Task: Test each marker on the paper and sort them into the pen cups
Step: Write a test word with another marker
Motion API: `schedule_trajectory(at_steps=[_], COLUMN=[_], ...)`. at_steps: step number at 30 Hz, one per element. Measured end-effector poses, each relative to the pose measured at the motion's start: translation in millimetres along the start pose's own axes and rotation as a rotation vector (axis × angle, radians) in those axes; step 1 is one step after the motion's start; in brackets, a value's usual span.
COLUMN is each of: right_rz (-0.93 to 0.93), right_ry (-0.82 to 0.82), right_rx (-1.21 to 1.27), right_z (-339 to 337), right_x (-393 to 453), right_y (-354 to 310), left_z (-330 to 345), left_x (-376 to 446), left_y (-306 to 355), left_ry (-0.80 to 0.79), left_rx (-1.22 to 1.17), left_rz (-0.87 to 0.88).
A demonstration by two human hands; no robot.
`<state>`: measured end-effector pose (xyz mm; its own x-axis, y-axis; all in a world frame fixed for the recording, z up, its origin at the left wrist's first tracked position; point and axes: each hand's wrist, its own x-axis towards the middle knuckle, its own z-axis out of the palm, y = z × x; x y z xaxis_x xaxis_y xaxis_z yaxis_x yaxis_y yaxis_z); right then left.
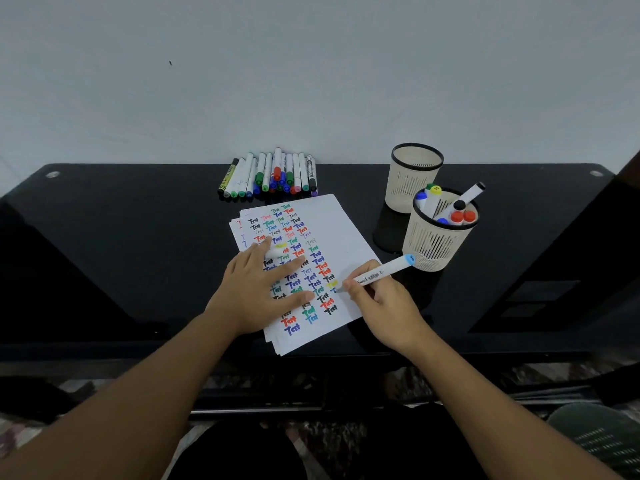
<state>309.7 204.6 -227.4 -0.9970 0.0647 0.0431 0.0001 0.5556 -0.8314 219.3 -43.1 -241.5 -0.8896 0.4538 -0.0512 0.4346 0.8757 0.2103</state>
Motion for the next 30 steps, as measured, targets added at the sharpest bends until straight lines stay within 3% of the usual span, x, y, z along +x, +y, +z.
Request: schedule_trajectory(at_steps=[4,9,30], right_rz=[0.011,0.057,0.014], right_ry=[0.002,0.110,-0.005], right_rx=[0.007,0.326,0.060], right_z=[-1,-7,-7], right_x=[-1,1,0], right_y=[-1,-2,4], left_z=[0,0,1], left_x=[0,0,0], left_y=[-1,0,1], left_ry=[-0.001,0.004,0.015], left_rx=[-0.004,0.000,-0.001], left_rz=[-0.003,-0.004,0.000])
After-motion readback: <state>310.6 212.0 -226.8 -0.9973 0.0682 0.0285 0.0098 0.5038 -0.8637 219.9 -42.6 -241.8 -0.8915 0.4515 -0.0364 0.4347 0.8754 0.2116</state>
